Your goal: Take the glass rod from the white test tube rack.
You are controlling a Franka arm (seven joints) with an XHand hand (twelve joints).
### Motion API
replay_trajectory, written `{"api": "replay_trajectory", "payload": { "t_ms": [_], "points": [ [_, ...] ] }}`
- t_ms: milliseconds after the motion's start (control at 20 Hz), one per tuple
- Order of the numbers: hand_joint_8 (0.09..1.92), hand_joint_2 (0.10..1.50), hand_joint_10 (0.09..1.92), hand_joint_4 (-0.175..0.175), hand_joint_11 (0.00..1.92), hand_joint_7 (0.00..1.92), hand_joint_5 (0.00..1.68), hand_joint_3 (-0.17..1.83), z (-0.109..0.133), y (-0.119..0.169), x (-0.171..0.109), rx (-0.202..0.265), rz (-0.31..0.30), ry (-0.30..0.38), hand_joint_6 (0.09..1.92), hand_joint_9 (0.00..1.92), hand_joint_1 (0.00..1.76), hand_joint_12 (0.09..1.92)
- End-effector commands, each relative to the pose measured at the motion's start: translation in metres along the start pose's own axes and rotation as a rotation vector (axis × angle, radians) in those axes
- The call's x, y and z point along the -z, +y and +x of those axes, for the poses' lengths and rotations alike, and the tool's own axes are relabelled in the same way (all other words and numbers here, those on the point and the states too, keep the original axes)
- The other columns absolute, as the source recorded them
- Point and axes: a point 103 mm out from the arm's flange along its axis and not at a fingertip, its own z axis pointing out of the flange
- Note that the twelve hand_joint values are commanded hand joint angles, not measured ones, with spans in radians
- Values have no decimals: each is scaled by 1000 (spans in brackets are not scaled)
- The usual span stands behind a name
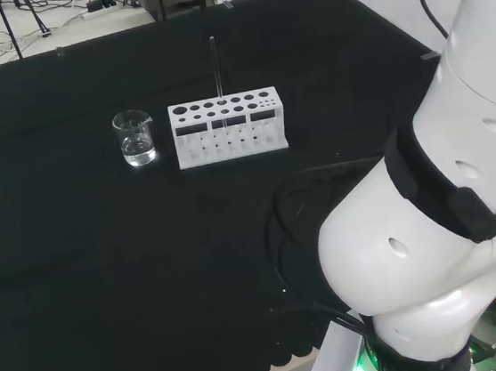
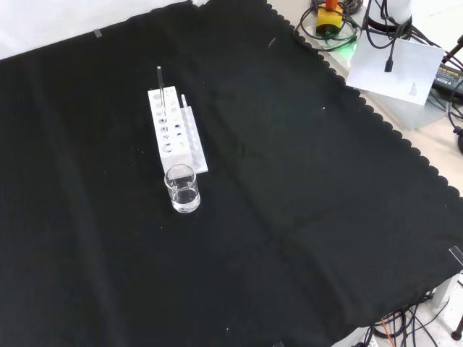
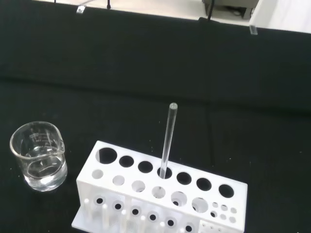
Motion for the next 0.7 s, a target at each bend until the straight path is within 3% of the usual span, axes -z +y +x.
{"api": "replay_trajectory", "payload": {
  "t_ms": [50,700],
  "points": [
    [869,869,937,-137,0,23,43,405,-4,17,-21,34,6,21,87,156,639,1352],
    [930,868,924,-143,0,89,67,432,-12,46,-60,62,36,39,87,299,627,1435]
  ]
}}
